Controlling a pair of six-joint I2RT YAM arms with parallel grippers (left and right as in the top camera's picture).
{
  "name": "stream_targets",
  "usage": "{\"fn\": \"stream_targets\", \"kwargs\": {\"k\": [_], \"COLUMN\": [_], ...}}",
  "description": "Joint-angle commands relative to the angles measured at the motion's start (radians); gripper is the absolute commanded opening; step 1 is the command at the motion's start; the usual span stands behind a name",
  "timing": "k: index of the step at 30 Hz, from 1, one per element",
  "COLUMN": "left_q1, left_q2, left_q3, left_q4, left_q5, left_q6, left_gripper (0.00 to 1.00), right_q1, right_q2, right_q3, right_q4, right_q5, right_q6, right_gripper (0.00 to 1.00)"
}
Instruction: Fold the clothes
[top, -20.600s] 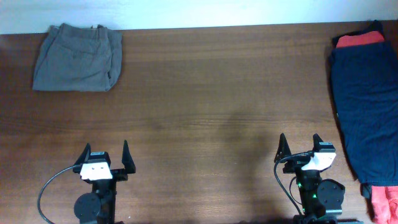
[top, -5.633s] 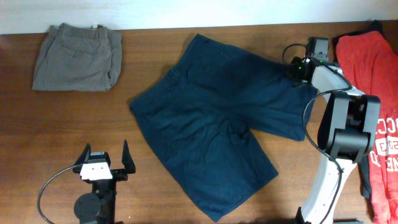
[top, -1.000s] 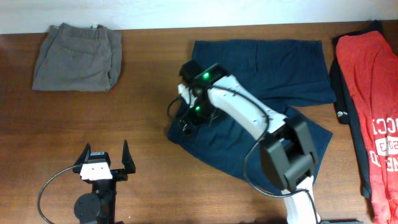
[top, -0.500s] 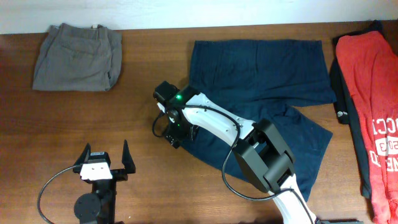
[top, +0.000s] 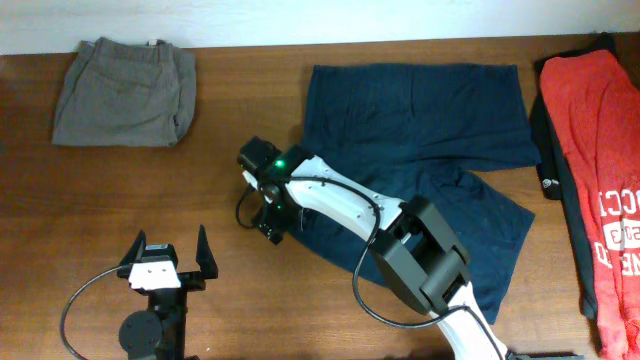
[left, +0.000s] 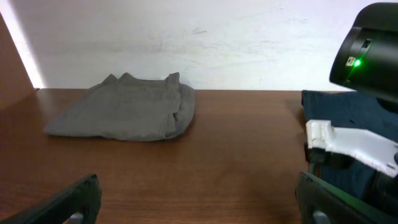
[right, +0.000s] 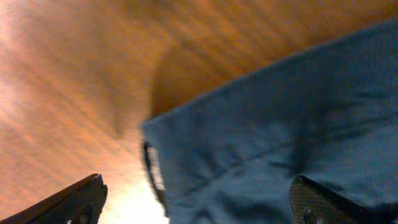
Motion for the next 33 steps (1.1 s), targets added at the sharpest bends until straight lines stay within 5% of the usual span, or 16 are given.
{"fn": "stream_targets", "kwargs": {"k": [1, 8, 21, 33], "left_q1": [0.004, 0.004, 0.004, 0.004], "left_q2": [-0.005, -0.005, -0.005, -0.005], "left_q3": [-0.007, -0.007, -0.007, -0.007], "left_q4": [0.002, 0.002, 0.002, 0.002], "left_q5": [0.011, 0.011, 0.011, 0.011], "left_q6": [0.008, 0.008, 0.008, 0.008], "left_gripper": [0.99, 0.99, 1.00, 0.99], "right_q1": [0.015, 0.018, 0.018, 0.021], "right_q2": [0.035, 0.043, 0.040, -0.004], "right_q3": [-0.006, -0.006, 0.001, 0.166], "right_q4": [0.000, 0.000, -0.006, -0.138], "right_q5": [-0.036, -0.036, -0.050, -0.294], "right_q6": [-0.006, -0.006, 0.028, 0.027], "right_gripper": [0.98, 0.87, 0.05, 0.04]}}
